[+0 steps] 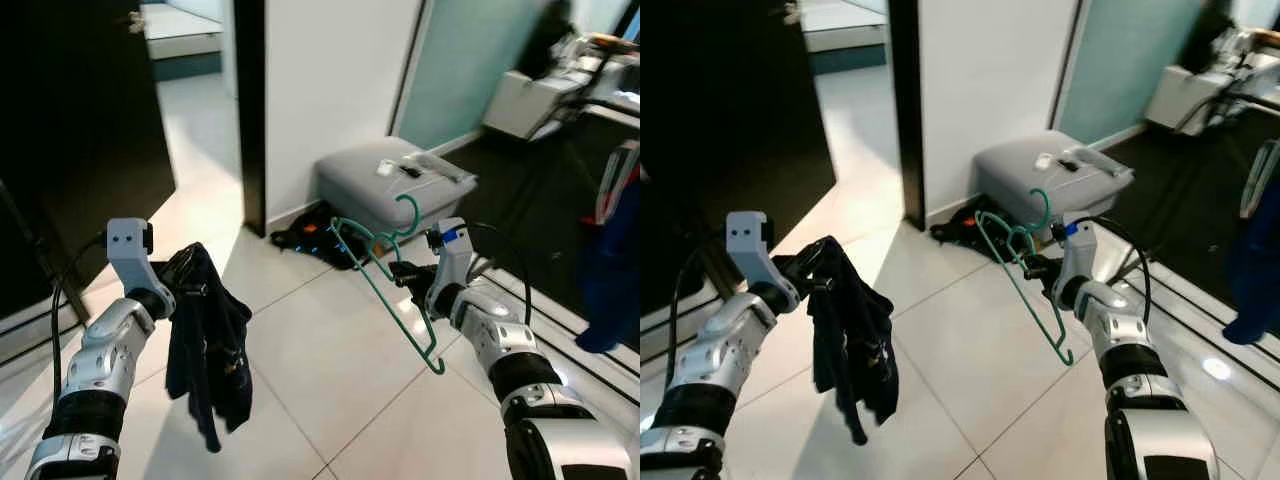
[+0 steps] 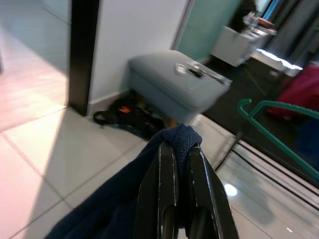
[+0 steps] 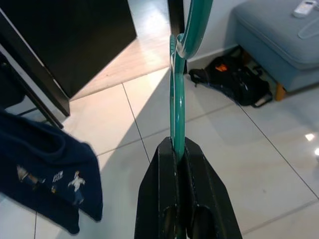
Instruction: Hang hanger
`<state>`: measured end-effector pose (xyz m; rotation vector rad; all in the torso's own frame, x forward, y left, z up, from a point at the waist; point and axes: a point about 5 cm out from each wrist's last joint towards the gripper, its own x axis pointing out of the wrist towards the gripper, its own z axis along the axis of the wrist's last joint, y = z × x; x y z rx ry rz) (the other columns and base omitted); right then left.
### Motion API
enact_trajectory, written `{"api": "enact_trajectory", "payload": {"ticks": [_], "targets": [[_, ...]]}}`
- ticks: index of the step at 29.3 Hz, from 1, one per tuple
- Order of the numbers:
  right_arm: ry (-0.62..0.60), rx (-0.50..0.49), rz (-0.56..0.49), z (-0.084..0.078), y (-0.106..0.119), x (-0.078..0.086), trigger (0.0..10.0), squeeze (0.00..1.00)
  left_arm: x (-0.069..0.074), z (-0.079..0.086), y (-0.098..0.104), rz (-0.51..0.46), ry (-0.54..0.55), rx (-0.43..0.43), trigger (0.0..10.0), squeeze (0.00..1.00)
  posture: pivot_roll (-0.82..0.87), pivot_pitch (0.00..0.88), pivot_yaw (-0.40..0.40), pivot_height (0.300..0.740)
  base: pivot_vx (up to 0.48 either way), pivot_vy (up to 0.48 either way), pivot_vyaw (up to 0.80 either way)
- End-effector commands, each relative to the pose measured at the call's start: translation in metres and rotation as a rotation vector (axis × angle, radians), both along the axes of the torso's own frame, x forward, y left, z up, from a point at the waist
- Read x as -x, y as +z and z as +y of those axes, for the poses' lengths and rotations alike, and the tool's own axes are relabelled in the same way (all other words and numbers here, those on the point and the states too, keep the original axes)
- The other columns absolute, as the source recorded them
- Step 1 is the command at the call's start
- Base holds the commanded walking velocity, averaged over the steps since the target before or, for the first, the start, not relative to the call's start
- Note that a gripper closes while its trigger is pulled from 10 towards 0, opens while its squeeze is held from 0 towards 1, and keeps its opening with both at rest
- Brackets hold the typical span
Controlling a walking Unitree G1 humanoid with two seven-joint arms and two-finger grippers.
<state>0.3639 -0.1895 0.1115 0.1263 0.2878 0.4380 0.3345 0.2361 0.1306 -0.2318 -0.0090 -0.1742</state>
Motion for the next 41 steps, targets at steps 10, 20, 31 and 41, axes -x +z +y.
{"api": "enact_trajectory", "payload": {"ticks": [10, 20, 31, 41], "targets": [[0.309, 0.096, -0.04, 0.015, -0.003, 0.022, 10.0, 0.0, 0.013, -0.008, 0.009, -0.079, -0.134, -0.097, 10.0, 0.0, -0.01, 0.0, -0.035, 0.74, 0.0, 0.0, -0.4], [0.548, 0.183, -0.293, 0.037, 0.027, 0.059, 10.0, 0.0, 0.02, -0.02, 0.074, -0.297, -0.3, -0.42, 10.0, 0.0, -0.03, 0.0, -0.009, 0.74, 0.0, 0.0, 0.0], [0.84, 0.035, -0.268, 0.049, 0.063, 0.085, 10.0, 0.0, 0.031, -0.032, 0.112, -0.393, -0.436, -0.525, 10.0, 0.0, -0.03, 0.0, -0.008, 0.74, 0.184, -0.167, 0.0], [0.897, 0.222, -0.173, 0.021, 0.073, 0.099, 10.0, 0.0, 0.051, -0.021, 0.122, -0.371, -0.538, -0.621, 10.0, 0.0, -0.03, 0.0, -0.01, 0.74, 0.0, 0.0, 0.0]]}}
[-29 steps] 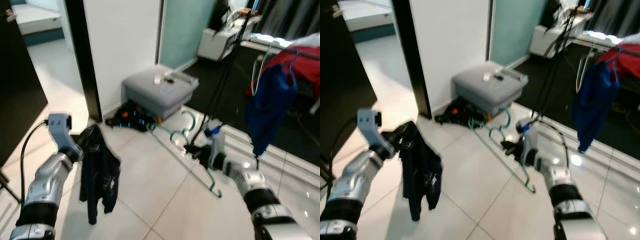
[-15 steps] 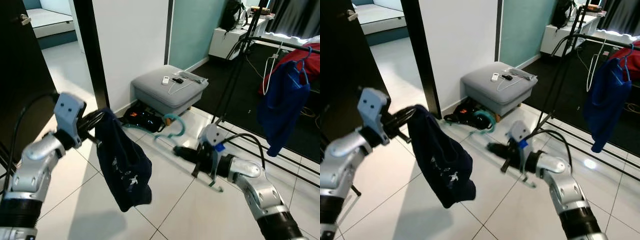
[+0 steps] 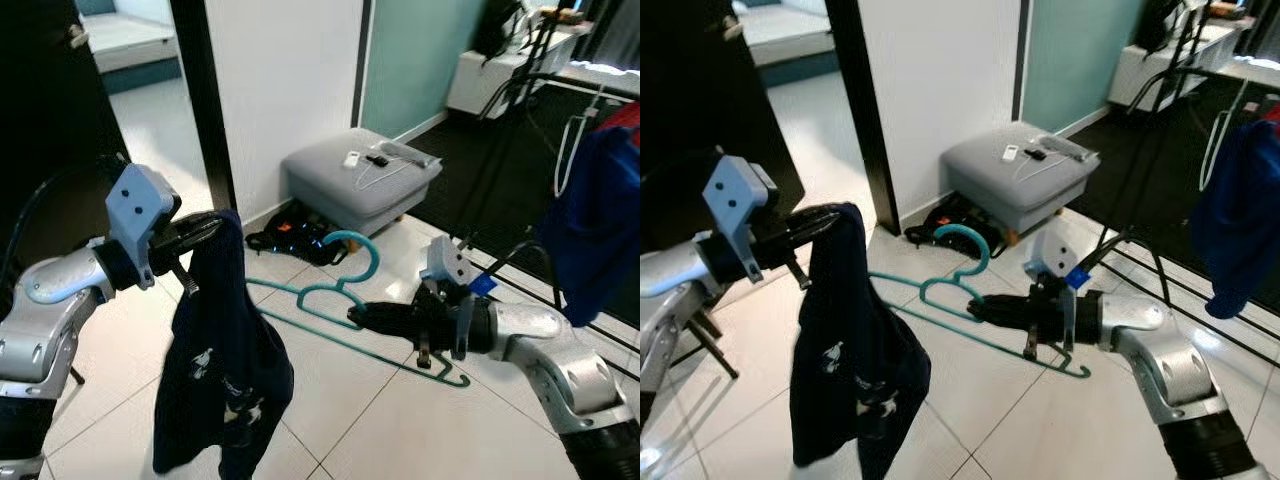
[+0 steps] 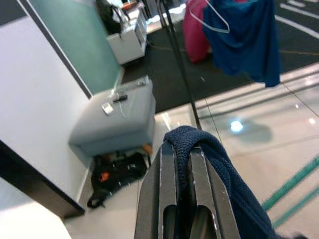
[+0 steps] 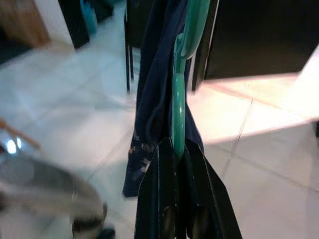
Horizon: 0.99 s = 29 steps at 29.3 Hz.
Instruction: Hang hanger
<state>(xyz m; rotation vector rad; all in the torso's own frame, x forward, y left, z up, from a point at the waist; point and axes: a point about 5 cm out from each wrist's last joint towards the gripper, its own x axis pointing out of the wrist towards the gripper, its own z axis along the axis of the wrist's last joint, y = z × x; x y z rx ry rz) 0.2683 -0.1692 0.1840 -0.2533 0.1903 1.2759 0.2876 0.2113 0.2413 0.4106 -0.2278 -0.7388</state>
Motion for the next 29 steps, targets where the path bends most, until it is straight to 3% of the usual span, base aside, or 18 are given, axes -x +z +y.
{"api": "enact_trajectory", "payload": {"ticks": [1, 2, 4, 6, 7, 8, 10, 15, 17, 20, 29], "targets": [[0.014, 0.039, 0.01, -0.002, 0.001, 0.004, 10.0, 0.0, 0.005, 0.004, 0.013, -0.033, -0.007, -0.007, 10.0, 0.0, -0.03, 0.0, -0.01, 0.74, 0.0, 0.0, 0.0], [0.014, 0.039, 0.01, -0.002, 0.001, 0.004, 10.0, 0.0, 0.005, 0.004, 0.013, -0.033, -0.007, -0.007, 10.0, 0.0, -0.03, 0.0, -0.01, 0.74, 0.0, 0.0, 0.0], [-0.048, 0.131, 0.003, -0.023, 0.004, 0.001, 10.0, 0.0, 0.007, 0.009, 0.018, -0.049, 0.003, -0.04, 10.0, 0.0, -0.03, 0.0, -0.011, 0.74, 0.0, 0.0, 0.0], [-0.048, 0.131, 0.003, -0.023, 0.004, 0.001, 10.0, 0.0, 0.007, 0.009, 0.018, -0.049, 0.003, -0.04, 10.0, 0.0, -0.03, 0.0, -0.011, 0.74, 0.0, 0.0, 0.0], [-0.079, 0.16, -0.003, -0.034, 0.007, 0.0, 10.0, 0.0, 0.008, 0.011, 0.021, -0.058, 0.009, -0.054, 10.0, 0.0, -0.03, 0.0, -0.013, 0.74, 0.0, 0.0, 0.0], [-0.079, 0.16, -0.003, -0.034, 0.007, 0.0, 10.0, 0.0, 0.008, 0.011, 0.021, -0.058, 0.009, -0.054, 10.0, 0.0, -0.03, 0.0, -0.013, 0.74, 0.0, 0.0, 0.0], [-0.126, 0.153, -0.026, -0.053, 0.026, 0.0, 10.0, 0.0, 0.007, 0.016, 0.026, -0.089, 0.044, -0.076, 10.0, 0.0, -0.04, 0.0, -0.008, 0.74, 0.0, 0.0, 0.0], [-0.103, 0.096, -0.039, -0.054, 0.042, 0.005, 10.0, 0.0, 0.004, 0.017, 0.028, -0.103, 0.07, -0.074, 10.0, 0.0, -0.04, 0.0, -0.006, 0.74, 0.0, 0.0, 0.0], [-0.069, -0.01, -0.081, -0.044, 0.056, 0.008, 10.0, 0.0, 0.003, 0.013, 0.026, -0.1, 0.066, -0.042, 10.0, 0.0, -0.05, 0.0, 0.004, 0.74, 0.0, -0.232, 0.0], [-0.044, -0.094, -0.115, -0.037, 0.069, 0.009, 10.0, 0.0, 0.002, 0.009, 0.024, -0.098, 0.065, -0.027, 10.0, 0.0, -0.05, 0.0, 0.003, 0.74, 0.0, -0.31, 0.0], [-0.013, -0.123, -0.127, -0.035, 0.078, 0.011, 10.0, 0.0, 0.003, 0.006, 0.03, -0.116, 0.027, -0.007, 10.0, 0.0, -0.05, 0.0, 0.005, 0.74, 0.0, 0.0, 0.0]]}}
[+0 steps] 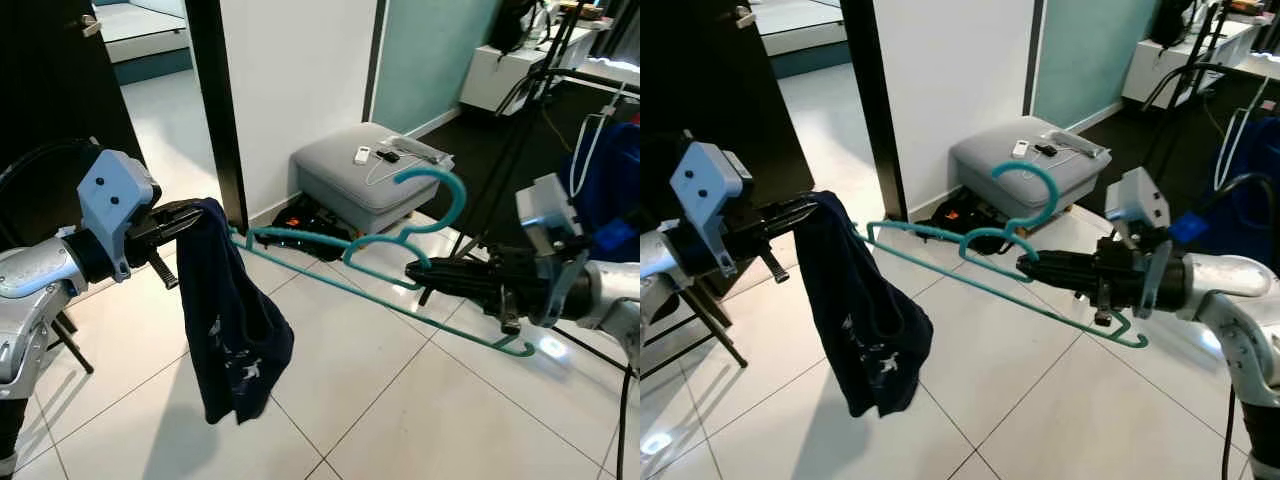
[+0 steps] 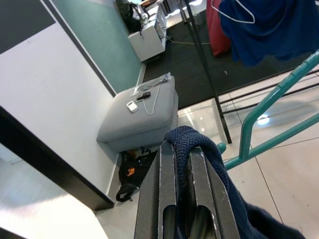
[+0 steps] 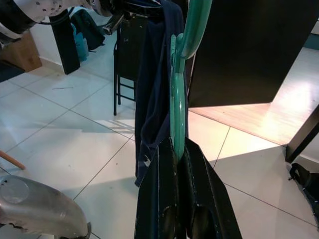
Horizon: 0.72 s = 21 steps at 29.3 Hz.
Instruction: Hang hanger
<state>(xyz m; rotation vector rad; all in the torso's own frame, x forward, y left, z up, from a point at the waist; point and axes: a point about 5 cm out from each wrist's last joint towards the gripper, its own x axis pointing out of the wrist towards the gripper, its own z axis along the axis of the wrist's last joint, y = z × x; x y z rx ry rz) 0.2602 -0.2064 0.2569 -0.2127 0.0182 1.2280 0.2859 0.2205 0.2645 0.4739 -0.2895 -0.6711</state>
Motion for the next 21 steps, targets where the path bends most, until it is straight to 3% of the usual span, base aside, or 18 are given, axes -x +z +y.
{"api": "enact_trajectory", "payload": {"ticks": [1, 10, 16, 21], "targets": [[0.025, 0.011, -0.012, 0.003, 0.004, 0.004, 10.0, 0.0, 0.002, -0.004, 0.009, -0.034, -0.037, 0.02, 10.0, 0.0, -0.05, 0.0, 0.005, 0.74, 0.0, 0.0, 0.0], [0.023, 0.022, 0.005, 0.004, 0.003, 0.006, 10.0, 0.0, 0.001, -0.004, 0.013, -0.054, -0.035, 0.012, 10.0, 0.0, -0.04, 0.0, 0.009, 0.74, 0.0, 0.0, 0.0], [-0.022, 0.143, 0.059, -0.008, -0.008, 0.008, 10.0, 0.0, -0.002, 0.001, 0.016, -0.069, -0.008, 0.004, 10.0, 0.0, -0.05, 0.0, 0.012, 0.74, 0.0, 0.0, 0.0], [-0.032, 0.164, 0.07, -0.012, -0.008, 0.011, 10.0, 0.0, -0.001, 0.001, 0.016, -0.07, -0.01, 0.005, 10.0, 0.0, -0.05, 0.0, 0.014, 0.74, 0.0, 0.0, 0.0]]}}
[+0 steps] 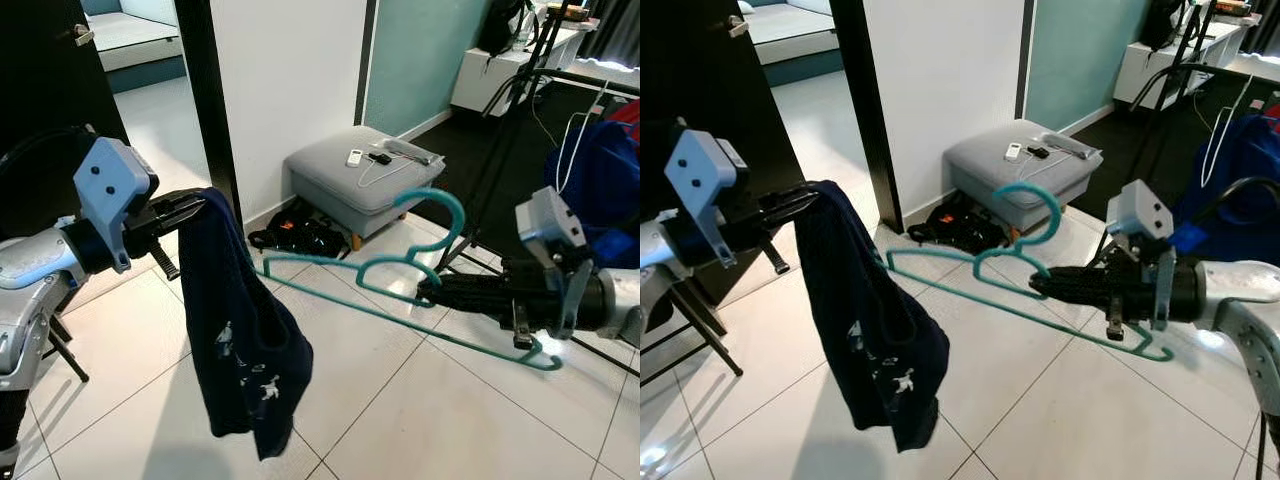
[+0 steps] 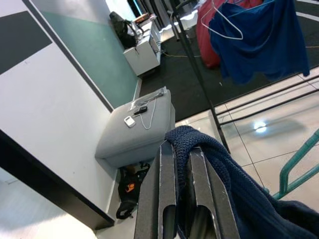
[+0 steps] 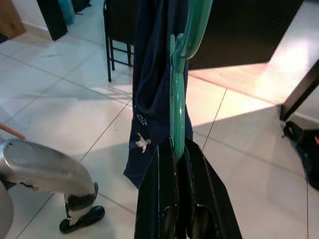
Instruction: Hang hanger
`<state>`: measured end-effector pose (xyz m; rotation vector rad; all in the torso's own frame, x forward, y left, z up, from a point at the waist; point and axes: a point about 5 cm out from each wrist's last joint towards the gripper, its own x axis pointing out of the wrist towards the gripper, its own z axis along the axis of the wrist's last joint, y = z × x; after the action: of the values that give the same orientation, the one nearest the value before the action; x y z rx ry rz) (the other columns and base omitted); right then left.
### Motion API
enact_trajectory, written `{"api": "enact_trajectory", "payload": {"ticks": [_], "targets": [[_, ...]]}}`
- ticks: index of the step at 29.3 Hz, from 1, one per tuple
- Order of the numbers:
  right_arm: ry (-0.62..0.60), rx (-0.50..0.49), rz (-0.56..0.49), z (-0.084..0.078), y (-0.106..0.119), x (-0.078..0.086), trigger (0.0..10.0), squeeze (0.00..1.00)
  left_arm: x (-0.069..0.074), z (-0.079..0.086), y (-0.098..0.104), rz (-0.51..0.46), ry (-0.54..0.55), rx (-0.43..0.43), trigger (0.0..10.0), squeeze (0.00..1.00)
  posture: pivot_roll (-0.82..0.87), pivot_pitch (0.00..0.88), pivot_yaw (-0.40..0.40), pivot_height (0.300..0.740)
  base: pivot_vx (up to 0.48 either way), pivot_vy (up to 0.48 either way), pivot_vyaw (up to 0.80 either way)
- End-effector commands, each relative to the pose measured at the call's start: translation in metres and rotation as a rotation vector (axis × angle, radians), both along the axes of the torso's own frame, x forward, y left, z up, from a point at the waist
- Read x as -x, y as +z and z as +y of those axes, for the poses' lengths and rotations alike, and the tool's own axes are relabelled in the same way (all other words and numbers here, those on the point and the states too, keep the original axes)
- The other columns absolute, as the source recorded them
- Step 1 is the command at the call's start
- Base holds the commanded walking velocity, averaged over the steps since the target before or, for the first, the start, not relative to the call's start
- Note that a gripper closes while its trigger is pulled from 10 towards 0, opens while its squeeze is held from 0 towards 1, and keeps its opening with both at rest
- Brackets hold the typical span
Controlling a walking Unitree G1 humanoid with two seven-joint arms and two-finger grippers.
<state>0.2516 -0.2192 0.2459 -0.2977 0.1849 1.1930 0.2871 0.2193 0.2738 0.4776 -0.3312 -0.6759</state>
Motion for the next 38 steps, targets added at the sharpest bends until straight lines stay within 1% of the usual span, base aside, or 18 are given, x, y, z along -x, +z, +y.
{"api": "enact_trajectory", "payload": {"ticks": [1, 6, 9, 26, 33, 38], "targets": [[0.009, 0.007, -0.009, 0.0, 0.004, 0.003, 10.0, 0.0, 0.0, 0.002, 0.007, -0.032, 0.004, -0.003, 10.0, 0.0, -0.05, 0.0, 0.014, 0.74, 0.0, 0.0, 0.0], [0.015, -0.014, -0.025, -0.001, 0.01, 0.005, 10.0, 0.0, 0.001, 0.001, 0.007, -0.03, -0.001, -0.007, 10.0, 0.0, -0.05, 0.0, 0.016, 0.74, 0.0, 0.0, 0.0], [0.033, -0.032, -0.033, 0.003, 0.013, 0.006, 10.0, 0.0, 0.001, -0.002, 0.008, -0.033, -0.011, -0.009, 10.0, 0.0, -0.05, 0.0, 0.016, 0.74, 0.0, 0.0, 0.0], [0.05, -0.037, -0.044, 0.005, 0.016, 0.007, 10.0, 0.0, 0.001, -0.005, 0.008, -0.042, -0.015, -0.008, 10.0, 0.0, -0.05, 0.0, 0.014, 0.74, 0.0, 0.0, 0.0], [0.028, -0.037, -0.07, 0.008, 0.015, 0.001, 10.0, 0.0, 0.004, -0.011, 0.015, -0.06, -0.044, 0.004, 10.0, 0.0, -0.04, 0.0, 0.013, 0.74, 0.0, 0.0, 0.0], [0.016, -0.045, -0.087, 0.014, 0.012, -0.005, 10.0, 0.0, 0.008, -0.022, 0.022, -0.081, -0.087, 0.022, 10.0, 0.0, -0.04, 0.0, 0.011, 0.74, 0.0, 0.0, 0.0]]}}
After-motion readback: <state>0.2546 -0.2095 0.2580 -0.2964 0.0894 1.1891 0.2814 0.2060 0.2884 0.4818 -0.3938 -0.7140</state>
